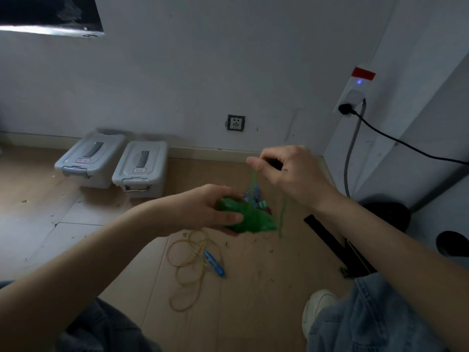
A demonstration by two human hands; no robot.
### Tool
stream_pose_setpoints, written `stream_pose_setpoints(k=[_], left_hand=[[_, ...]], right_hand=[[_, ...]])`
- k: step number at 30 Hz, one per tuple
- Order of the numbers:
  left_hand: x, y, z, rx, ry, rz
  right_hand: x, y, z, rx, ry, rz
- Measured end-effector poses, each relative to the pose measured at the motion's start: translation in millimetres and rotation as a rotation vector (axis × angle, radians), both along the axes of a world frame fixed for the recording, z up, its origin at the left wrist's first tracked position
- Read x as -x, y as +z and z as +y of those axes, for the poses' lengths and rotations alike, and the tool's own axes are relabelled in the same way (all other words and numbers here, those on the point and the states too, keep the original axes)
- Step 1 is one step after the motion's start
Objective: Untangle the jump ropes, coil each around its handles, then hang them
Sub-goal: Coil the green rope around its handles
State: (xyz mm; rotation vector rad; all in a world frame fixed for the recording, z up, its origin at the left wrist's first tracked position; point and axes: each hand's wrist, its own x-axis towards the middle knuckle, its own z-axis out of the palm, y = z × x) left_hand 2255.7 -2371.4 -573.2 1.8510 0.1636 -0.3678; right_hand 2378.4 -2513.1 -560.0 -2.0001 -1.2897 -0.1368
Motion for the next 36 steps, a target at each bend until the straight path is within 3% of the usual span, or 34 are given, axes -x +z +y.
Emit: stream_pose_setpoints(k=[3,8,13,18,23,28,33,36], left_hand=[[7,16,-6,0.042,-0.184,-0.072],[14,26,-1,0.049,-0.198,-0.158],[14,26,5,0.130,-0.261,-0.192],[14,20,2,0.173,-0.260,-0.139],[11,14,-2,0.147,-0.167,-0.292],[10,21,11,0.250,-0.061,-0.380],[2,15,12,0.178,0.168,-0.432],[-3,10,17,0.366,0.297,-0.386]], right_hand=[[-3,-3,-1,0.091,-0.004,0.131],[-9,-7,-6,0.243,0.047,0.425],[-14,1,-9,0.251,0.105,0.482],[-15,0,-10,0.202,0.146,0.402],[-15,-6,-7,0.157,0.134,0.394],[-12,-7,-7,0.093,0.201,0.682],[3,-10,-7,0.156,0.231,0.867],[12,-10,-5,0.221,0.161,0.881]])
